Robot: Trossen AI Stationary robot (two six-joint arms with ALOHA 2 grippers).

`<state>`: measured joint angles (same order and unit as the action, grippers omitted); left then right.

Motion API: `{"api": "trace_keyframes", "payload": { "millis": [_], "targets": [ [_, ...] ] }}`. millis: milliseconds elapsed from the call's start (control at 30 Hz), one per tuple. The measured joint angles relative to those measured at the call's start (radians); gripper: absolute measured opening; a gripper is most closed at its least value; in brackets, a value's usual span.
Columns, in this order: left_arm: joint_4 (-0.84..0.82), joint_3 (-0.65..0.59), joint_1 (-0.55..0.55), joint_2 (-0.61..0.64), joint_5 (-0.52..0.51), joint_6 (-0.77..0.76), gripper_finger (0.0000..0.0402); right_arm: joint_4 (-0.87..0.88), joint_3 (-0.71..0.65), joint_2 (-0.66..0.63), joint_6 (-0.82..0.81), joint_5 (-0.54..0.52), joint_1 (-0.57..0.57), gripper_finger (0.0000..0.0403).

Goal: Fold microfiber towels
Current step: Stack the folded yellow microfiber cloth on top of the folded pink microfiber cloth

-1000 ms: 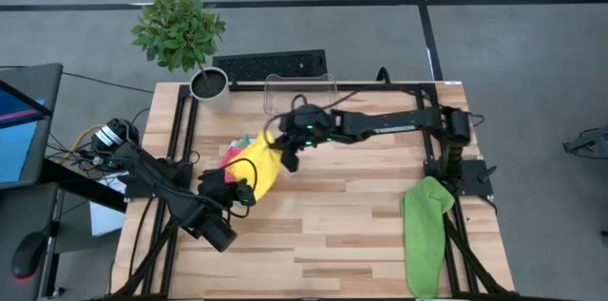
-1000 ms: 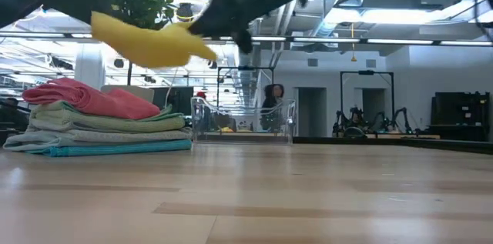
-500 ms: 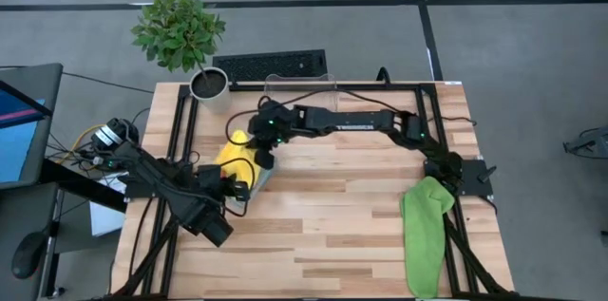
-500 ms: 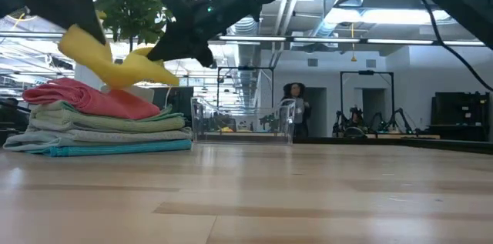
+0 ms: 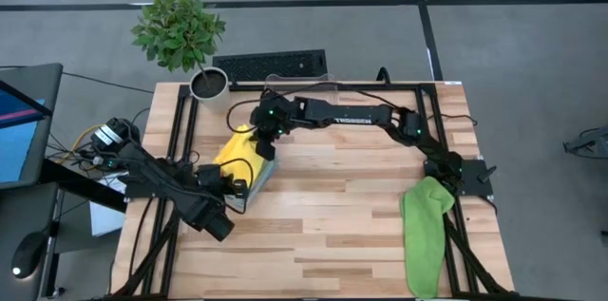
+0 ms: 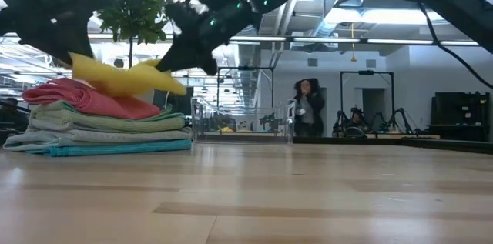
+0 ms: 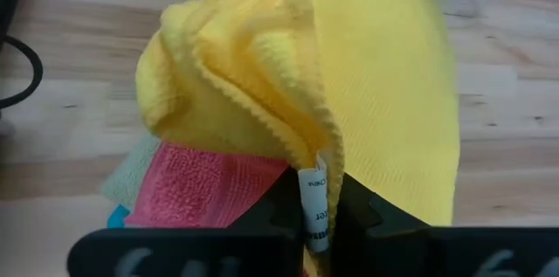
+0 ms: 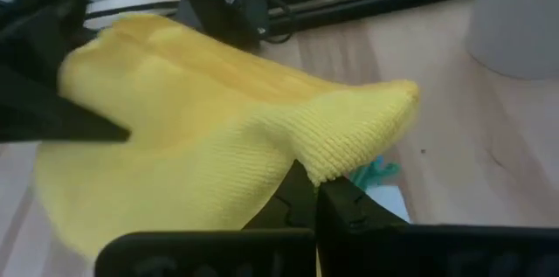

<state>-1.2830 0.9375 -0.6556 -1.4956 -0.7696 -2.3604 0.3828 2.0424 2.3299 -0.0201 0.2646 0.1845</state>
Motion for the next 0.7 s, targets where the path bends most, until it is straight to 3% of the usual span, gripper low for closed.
{"api": "trace_keyframes", "payload": {
  "millis": [333,533,700],
  "targets": [
    [-0.013,0.001,-0.001,0.044,0.023,0.007,0.0017,0.020,-0.004,0.047,0.002,0.009,-0.014,0.0018],
    [-0.021,0.002,-0.006,0.098,0.045,0.021,0.0018,-0.008,-0.002,0.047,-0.002,-0.003,-0.011,0.0052],
    [-0.025,0.002,-0.005,0.089,0.135,0.045,0.0021,-0.017,-0.002,0.047,-0.005,-0.005,-0.010,0.0074]
  ]
}}
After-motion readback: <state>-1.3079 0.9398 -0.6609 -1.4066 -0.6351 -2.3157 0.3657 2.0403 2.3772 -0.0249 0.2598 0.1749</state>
